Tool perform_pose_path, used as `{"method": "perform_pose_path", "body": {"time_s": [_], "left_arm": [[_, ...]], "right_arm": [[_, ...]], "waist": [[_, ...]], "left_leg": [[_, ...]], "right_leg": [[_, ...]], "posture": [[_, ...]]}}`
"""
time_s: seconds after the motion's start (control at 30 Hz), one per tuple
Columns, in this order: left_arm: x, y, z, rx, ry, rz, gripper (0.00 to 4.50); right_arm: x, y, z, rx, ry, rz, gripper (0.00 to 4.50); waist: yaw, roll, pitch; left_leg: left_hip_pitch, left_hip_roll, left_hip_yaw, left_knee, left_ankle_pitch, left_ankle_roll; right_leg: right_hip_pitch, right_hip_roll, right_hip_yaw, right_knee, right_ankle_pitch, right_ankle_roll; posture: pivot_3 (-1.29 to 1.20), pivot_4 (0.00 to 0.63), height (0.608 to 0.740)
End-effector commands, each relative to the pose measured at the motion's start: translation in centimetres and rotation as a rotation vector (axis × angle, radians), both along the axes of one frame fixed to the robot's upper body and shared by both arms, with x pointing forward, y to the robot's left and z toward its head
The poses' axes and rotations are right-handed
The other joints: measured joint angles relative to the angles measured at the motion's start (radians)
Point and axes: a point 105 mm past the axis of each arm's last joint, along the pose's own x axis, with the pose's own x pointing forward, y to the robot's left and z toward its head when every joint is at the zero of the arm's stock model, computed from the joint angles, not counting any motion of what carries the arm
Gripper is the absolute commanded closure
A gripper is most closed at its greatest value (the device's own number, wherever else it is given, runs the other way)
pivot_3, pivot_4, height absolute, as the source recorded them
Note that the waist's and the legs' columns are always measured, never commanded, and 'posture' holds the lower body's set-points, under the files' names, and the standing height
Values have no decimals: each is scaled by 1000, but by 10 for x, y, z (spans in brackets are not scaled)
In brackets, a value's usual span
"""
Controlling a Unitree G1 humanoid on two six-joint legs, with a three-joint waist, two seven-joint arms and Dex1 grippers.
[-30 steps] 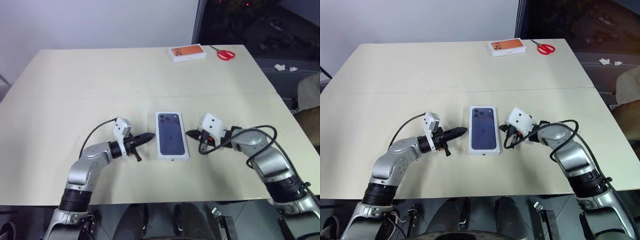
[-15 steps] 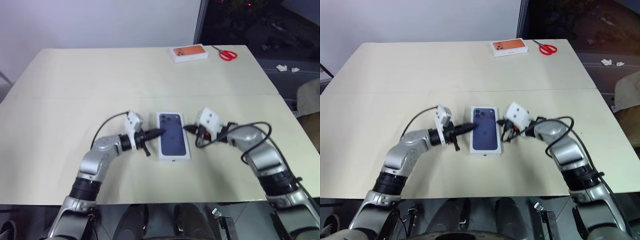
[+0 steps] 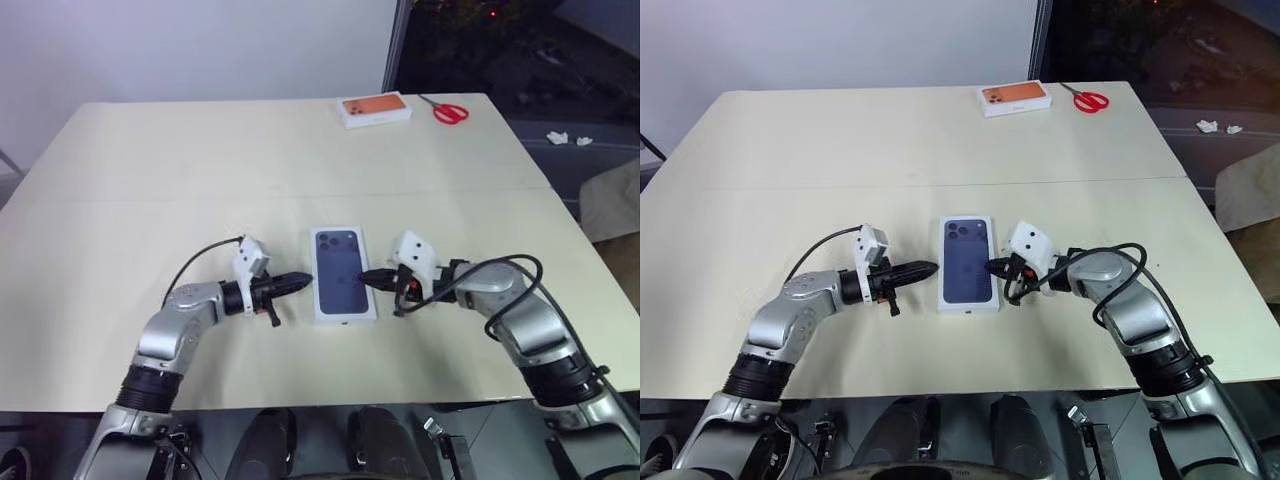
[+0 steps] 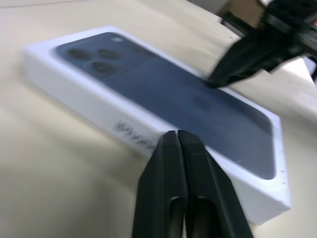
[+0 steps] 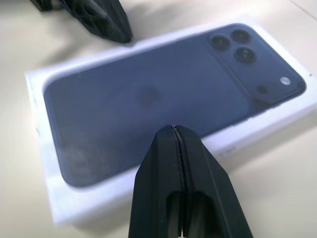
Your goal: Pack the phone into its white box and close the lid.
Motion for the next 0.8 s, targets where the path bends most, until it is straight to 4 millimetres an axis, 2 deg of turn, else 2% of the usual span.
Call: {"method": "perform_pose_path", "body": {"time_s": [0.03, 0.1, 0.2, 0.23, 0.4, 0.5, 0.7, 0.8], "left_arm": [[14, 33, 41, -36, -104, 85, 2704], [15, 50, 48, -3, -125, 93, 1662], [17, 78, 55, 61, -152, 132, 135], [19, 85, 56, 80, -161, 156, 0], [12, 111, 58, 126, -163, 209, 0], [0, 122, 61, 149, -171, 205, 0], [-25, 151, 51, 239, -151, 244, 0], [-37, 164, 46, 274, -143, 277, 0]], "right_arm": [[11, -6, 51, 135, -112, -5, 3122], [13, -11, 59, 160, -118, -5, 2054], [13, -24, 59, 126, -117, 10, 453], [13, -30, 56, 99, -116, 13, 77], [13, -53, 53, 63, -129, 18, 77], [5, -60, 54, 79, -127, 52, 77], [-8, -91, 46, 47, -111, 40, 77], [-13, -100, 45, 41, -100, 33, 77]], "waist": [[1, 0, 0], [0, 0, 0], [1, 0, 0], [3, 0, 0], [1, 0, 0], [-3, 0, 0], [1, 1, 1], [2, 1, 1]], "left_leg": [[-2, 0, 0, 1, 0, 0], [-5, 0, 0, 1, 0, 0], [-6, 0, 0, 0, 0, 0], [-6, 0, 0, 0, 0, 0], [-7, -1, 0, 1, 0, 0], [-7, -1, 0, 0, 0, 0], [-8, 0, 0, 0, 0, 0], [-8, 0, 0, 0, 0, 0]], "right_leg": [[-3, 0, 0, 1, 0, 0], [-6, 0, -1, 2, 0, 0], [-6, 0, -1, 1, 0, 0], [-6, 0, -1, 1, 0, 0], [-6, -2, -1, 1, 0, 0], [-8, -1, -1, 1, 0, 0], [-8, -2, 0, 1, 0, 0], [-8, -2, 0, 1, 0, -1]], "posture": [[0, 150, 740], [0, 150, 740], [0, 150, 740], [0, 150, 740], [0, 150, 740], [0, 150, 740], [0, 150, 740], [0, 150, 740]]}}
